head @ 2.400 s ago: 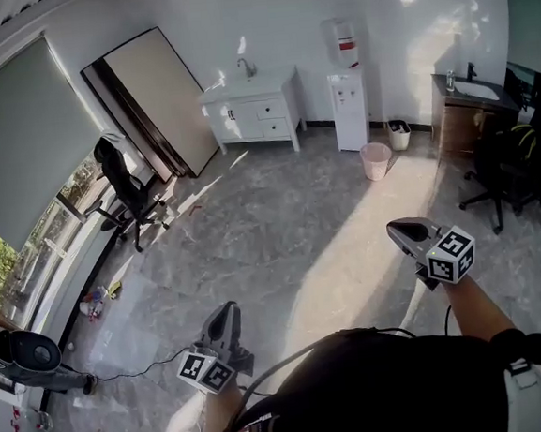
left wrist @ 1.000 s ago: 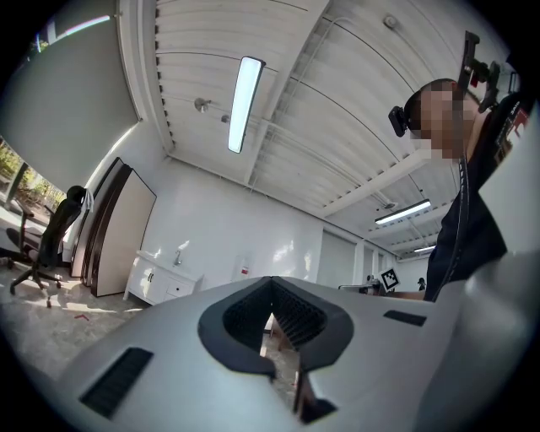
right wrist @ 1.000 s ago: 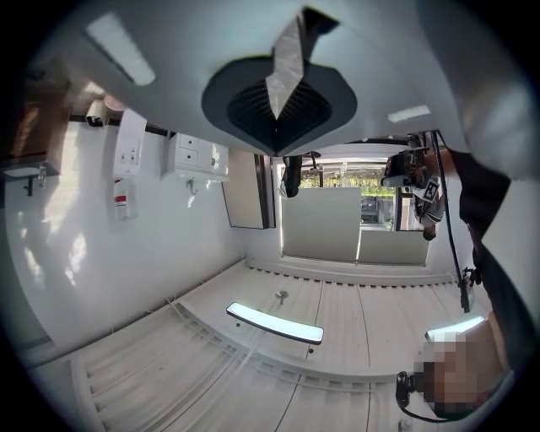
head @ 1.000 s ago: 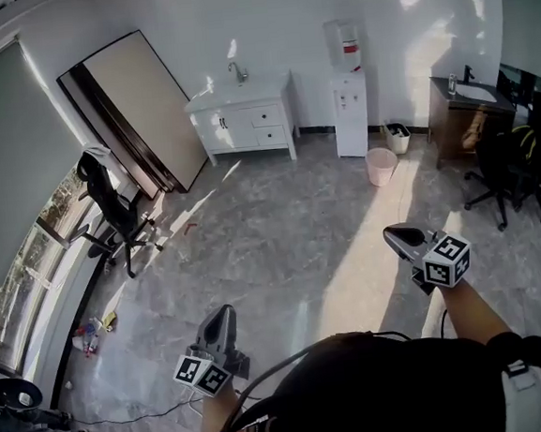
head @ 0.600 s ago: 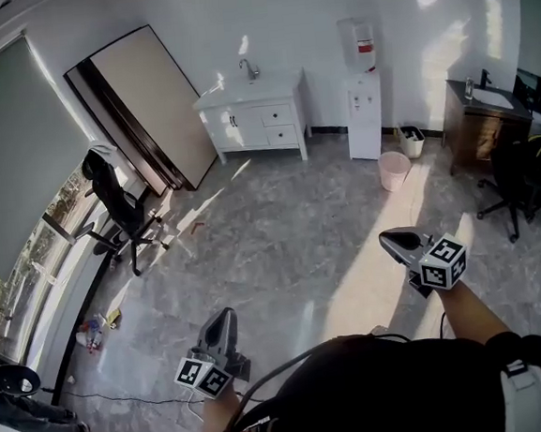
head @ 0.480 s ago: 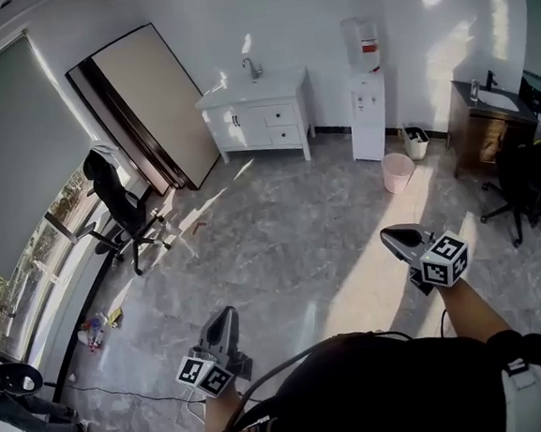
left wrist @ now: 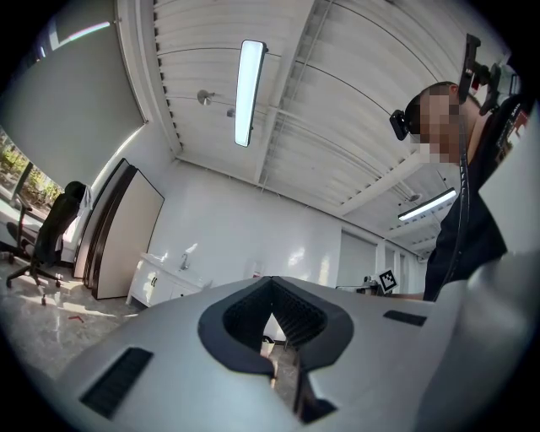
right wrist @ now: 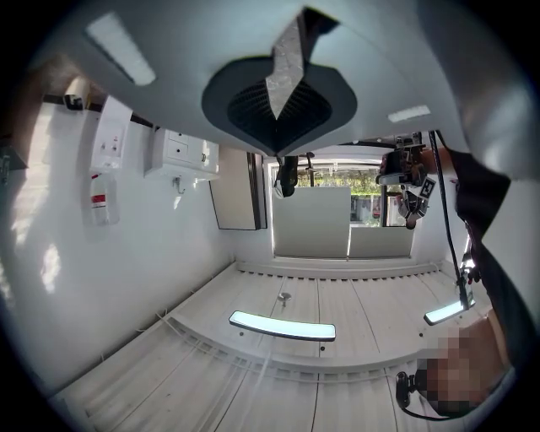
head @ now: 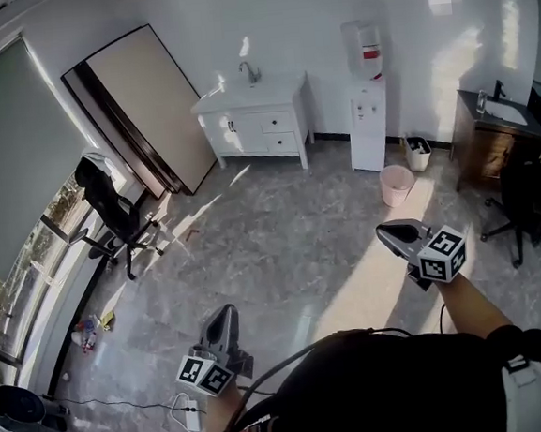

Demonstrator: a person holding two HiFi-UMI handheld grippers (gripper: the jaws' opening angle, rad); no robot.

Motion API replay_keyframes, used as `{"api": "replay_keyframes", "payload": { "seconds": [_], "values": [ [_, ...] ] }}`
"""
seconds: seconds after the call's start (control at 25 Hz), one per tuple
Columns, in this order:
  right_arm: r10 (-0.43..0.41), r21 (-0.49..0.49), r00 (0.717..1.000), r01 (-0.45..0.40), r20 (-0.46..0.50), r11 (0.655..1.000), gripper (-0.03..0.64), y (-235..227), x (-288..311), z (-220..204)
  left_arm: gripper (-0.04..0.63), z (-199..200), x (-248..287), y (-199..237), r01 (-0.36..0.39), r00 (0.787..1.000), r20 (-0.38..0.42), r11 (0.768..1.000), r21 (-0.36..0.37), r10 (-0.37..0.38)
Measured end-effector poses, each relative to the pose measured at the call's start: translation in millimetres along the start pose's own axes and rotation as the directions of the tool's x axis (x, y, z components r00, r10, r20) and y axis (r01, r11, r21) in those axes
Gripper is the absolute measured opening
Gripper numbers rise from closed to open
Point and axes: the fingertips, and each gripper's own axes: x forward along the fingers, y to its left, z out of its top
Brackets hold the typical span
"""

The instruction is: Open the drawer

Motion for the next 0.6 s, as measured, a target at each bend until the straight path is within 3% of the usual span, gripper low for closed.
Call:
{"api": "replay_keyframes", "payload": {
  "seconds": [0.32,0.6],
  "values": [
    [-0.020,0.043,1.000,0.021,-0.017,0.999,0.002,-66,-2,-12,0.002,-22,61,-6,0.006,1.000,-0.022,1.000,-0.020,-0.007],
    [-0.068,0.066,0.997,0.070,-0.030,0.995,0.002,-83,32,-24,0.002,-27,94,41,0.053,0.998,-0.033,0.997,-0.049,-0.054]
  ]
}}
